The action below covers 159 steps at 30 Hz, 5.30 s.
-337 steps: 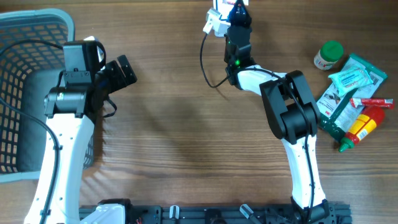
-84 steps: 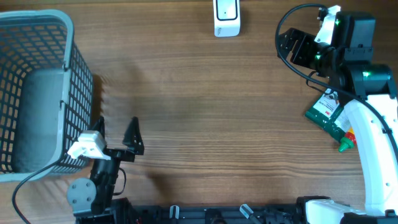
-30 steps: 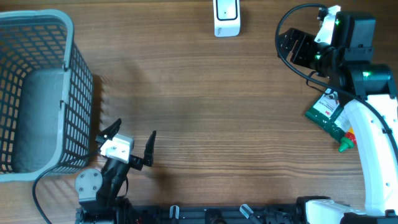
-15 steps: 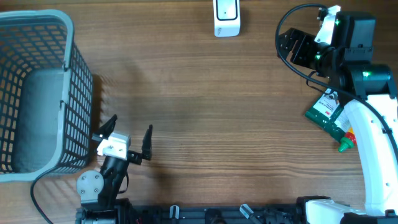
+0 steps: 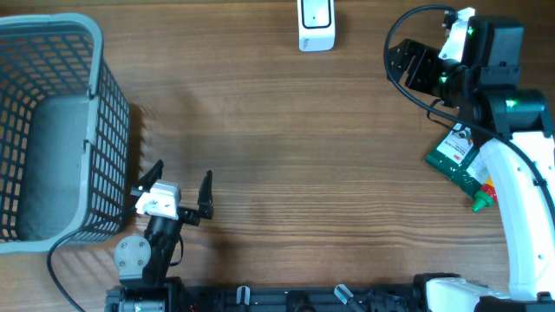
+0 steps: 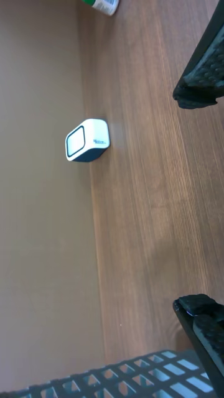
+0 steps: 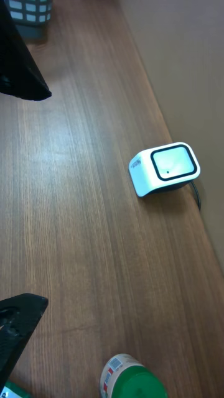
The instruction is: Scan the item barcode
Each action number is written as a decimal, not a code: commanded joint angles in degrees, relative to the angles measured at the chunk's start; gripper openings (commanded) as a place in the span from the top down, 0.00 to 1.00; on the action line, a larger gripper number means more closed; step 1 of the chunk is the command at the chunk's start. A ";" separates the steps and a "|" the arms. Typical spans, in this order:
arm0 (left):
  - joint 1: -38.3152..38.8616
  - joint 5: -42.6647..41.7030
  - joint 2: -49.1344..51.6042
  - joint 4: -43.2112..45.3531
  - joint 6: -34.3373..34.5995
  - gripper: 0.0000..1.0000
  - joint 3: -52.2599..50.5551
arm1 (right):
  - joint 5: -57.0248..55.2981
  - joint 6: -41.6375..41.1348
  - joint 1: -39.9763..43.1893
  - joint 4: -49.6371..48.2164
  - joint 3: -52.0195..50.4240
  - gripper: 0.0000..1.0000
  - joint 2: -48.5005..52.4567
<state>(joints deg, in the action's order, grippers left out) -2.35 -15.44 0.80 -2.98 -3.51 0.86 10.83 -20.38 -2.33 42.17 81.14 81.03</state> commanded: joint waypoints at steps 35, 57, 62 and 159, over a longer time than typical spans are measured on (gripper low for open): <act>-4.31 6.56 -0.52 -0.44 0.79 0.00 -0.55 | -0.74 -0.66 -0.07 -0.09 0.20 0.00 0.13; -4.31 6.56 -0.52 -0.44 0.79 0.00 -0.55 | -12.55 2.25 -0.07 -0.31 0.15 0.01 0.13; -4.31 6.56 -0.52 -0.44 0.79 0.00 -0.55 | -13.09 2.47 -0.07 -0.04 0.15 0.00 0.13; -4.31 6.56 -0.52 -0.44 0.79 0.00 -0.55 | -5.84 15.52 -3.45 -42.34 -80.85 0.00 -80.76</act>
<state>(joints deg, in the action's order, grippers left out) -6.33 -9.39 0.78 -3.42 -3.49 0.80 4.08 -5.69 -5.65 -0.01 0.38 1.04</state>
